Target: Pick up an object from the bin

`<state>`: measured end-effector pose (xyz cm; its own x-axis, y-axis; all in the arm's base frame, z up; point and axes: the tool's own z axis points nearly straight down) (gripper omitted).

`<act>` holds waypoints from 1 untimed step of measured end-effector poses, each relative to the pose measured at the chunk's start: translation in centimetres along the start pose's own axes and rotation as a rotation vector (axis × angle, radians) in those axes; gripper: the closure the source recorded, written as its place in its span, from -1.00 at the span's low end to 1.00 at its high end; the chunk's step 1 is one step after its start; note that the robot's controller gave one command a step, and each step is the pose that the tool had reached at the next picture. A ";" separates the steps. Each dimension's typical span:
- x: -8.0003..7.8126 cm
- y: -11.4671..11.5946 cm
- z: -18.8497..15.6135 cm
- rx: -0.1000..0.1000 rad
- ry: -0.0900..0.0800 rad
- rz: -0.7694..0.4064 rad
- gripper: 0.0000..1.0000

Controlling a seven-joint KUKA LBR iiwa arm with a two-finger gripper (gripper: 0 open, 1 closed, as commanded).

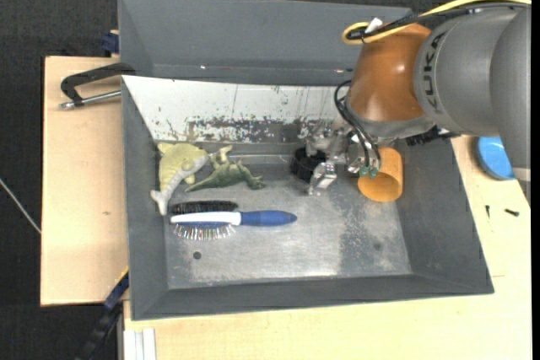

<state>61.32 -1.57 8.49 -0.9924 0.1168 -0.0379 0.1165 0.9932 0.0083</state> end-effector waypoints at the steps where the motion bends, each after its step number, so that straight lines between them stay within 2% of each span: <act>1: 0.3 -1.9 0.0 0.000 -0.003 0.001 1.00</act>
Offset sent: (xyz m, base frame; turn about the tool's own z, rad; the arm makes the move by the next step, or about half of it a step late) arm -0.0181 -0.0214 -0.0149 0.0009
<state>60.78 -3.47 8.50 -0.9922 0.1180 -0.0412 0.1177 0.9930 0.0084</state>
